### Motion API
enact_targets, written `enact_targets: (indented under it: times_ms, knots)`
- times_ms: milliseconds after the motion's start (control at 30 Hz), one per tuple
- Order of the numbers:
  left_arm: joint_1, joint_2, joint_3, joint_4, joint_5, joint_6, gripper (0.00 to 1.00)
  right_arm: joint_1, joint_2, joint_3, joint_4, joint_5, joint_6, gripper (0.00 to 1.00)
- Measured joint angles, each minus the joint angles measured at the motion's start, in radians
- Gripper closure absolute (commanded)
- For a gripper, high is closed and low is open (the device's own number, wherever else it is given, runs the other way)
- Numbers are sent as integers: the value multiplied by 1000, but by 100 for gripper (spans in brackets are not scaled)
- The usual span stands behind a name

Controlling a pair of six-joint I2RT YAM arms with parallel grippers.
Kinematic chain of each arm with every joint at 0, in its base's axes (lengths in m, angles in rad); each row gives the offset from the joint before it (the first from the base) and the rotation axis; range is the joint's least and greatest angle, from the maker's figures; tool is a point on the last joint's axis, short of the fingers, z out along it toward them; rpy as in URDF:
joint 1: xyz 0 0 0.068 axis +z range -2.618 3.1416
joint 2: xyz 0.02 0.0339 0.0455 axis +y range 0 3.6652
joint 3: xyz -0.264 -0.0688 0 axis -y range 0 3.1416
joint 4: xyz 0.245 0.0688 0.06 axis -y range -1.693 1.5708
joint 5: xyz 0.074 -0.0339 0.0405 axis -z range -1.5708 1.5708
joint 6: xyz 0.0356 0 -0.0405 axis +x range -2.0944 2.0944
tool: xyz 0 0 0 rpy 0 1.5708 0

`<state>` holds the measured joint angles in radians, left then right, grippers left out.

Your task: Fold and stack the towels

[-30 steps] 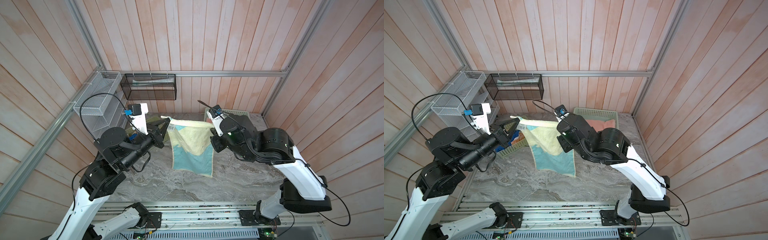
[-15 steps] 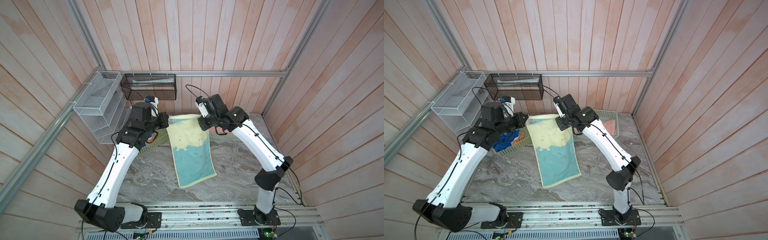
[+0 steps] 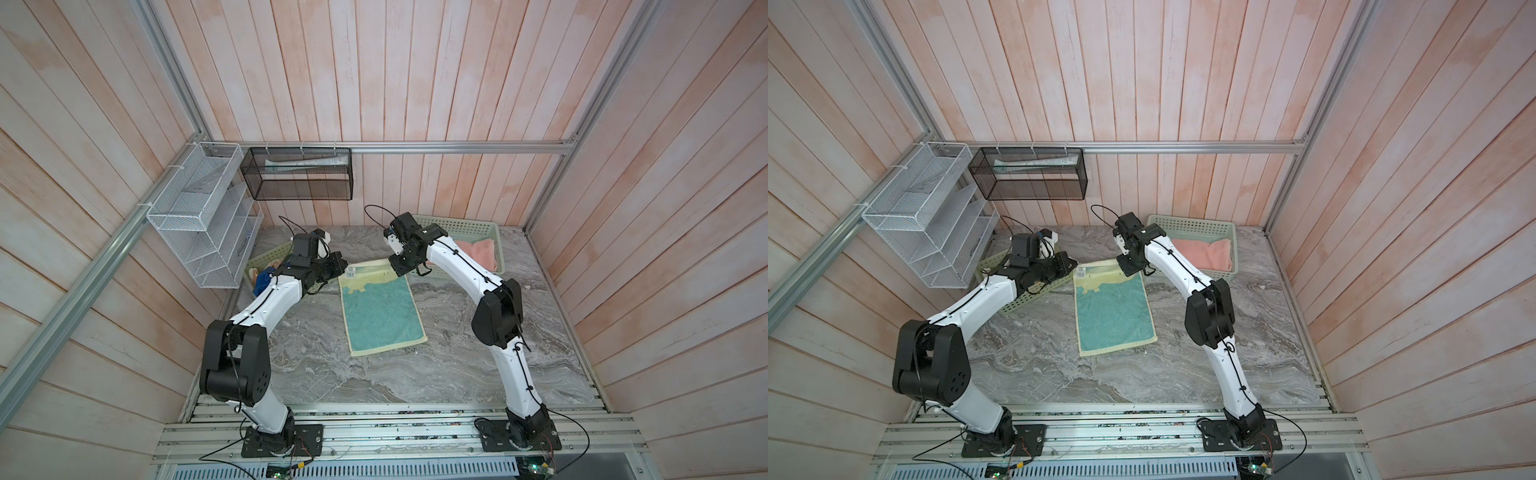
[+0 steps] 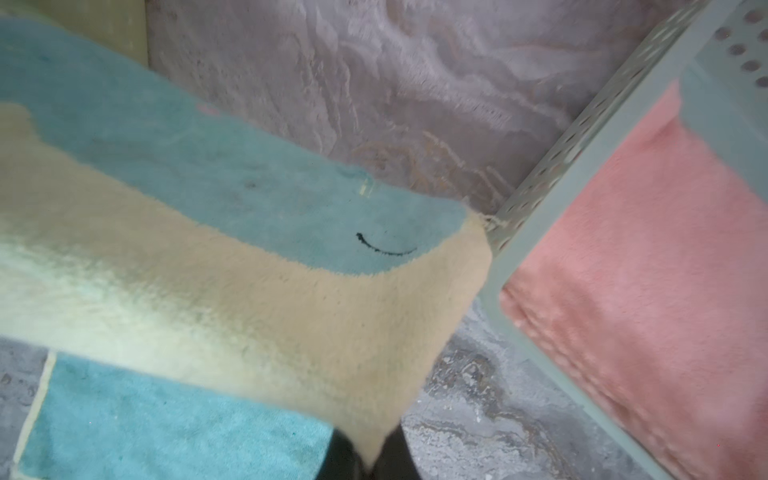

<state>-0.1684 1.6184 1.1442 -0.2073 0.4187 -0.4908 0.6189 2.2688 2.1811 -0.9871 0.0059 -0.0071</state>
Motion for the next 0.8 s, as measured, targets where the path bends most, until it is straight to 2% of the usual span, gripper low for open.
enact_targets:
  times_ms: [467, 600, 800]
  knots:
    - [-37, -261, -430, 100, 70, -126, 100, 77, -310, -578, 151, -95, 19, 100]
    - [-50, -244, -515, 119, 95, -158, 100, 90, -310, -677, 183, -124, 30, 100]
    - [-51, -244, -527, 115, 101, -173, 100, 106, -311, -695, 183, -107, 32, 100]
